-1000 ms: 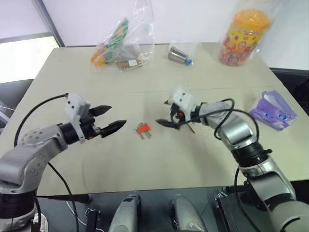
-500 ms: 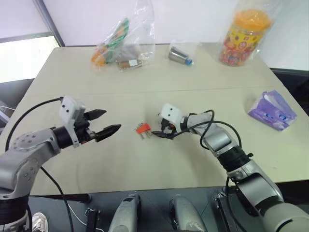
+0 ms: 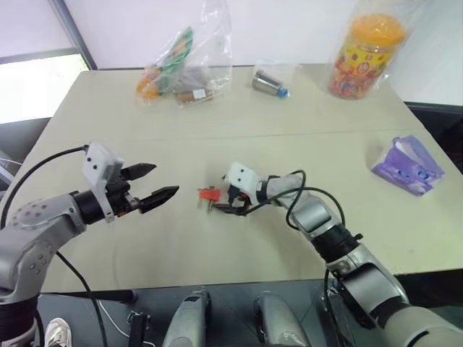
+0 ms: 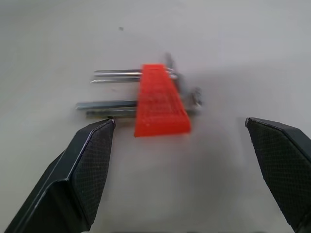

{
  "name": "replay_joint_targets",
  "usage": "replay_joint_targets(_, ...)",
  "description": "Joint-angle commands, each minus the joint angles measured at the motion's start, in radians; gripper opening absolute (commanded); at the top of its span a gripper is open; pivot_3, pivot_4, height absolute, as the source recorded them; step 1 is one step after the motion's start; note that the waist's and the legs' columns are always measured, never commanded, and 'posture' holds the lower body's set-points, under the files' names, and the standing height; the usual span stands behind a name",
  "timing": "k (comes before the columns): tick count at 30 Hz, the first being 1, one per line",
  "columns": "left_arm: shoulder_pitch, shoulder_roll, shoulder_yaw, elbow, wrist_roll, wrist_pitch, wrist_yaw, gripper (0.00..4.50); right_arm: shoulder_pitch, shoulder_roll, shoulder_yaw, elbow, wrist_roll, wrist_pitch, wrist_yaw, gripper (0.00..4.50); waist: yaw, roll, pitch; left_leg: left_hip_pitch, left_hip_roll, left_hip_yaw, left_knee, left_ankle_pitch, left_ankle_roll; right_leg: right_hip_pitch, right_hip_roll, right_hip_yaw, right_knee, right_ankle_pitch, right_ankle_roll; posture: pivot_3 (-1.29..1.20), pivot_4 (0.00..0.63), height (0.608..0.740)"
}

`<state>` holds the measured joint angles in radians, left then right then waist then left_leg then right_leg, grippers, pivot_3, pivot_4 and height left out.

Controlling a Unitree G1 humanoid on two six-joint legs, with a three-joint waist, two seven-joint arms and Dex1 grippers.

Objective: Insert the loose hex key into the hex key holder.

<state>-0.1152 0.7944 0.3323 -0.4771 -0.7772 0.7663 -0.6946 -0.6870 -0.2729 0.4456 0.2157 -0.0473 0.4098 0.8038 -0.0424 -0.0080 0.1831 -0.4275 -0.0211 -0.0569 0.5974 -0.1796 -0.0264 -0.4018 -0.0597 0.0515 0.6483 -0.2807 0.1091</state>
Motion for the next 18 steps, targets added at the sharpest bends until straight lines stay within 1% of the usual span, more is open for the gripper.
replay_joint_targets(1,0.004,0.017,0.035,-0.036,-0.015,0.001,0.002,4.50,-0.002,0.016,-0.004,-0.040,-0.010,0.007,-0.011,4.46,0.001,0.000,0.000,0.000,0.000,0.000,0.000,0.000,0.000,0.000,0.000,0.000,0.000,0.000,0.000,0.00,0.150,0.740)
replay_joint_targets(9,-0.003,0.015,0.026,-0.036,-0.007,0.002,0.004,4.50,0.007,-0.011,-0.010,-0.025,-0.045,0.000,-0.020,4.46,0.001,0.000,0.000,0.000,0.000,0.000,0.000,0.000,0.000,0.000,-0.001,0.000,0.000,0.000,-0.001,0.00,0.150,0.740)
replay_joint_targets(18,-0.020,0.013,0.004,-0.025,0.004,-0.005,0.001,4.50,0.045,-0.037,-0.035,-0.061,-0.031,0.045,-0.025,4.46,0.005,0.000,0.000,0.000,-0.001,0.000,0.000,0.000,0.000,0.000,-0.001,0.000,0.000,-0.001,-0.001,0.00,0.150,0.740)
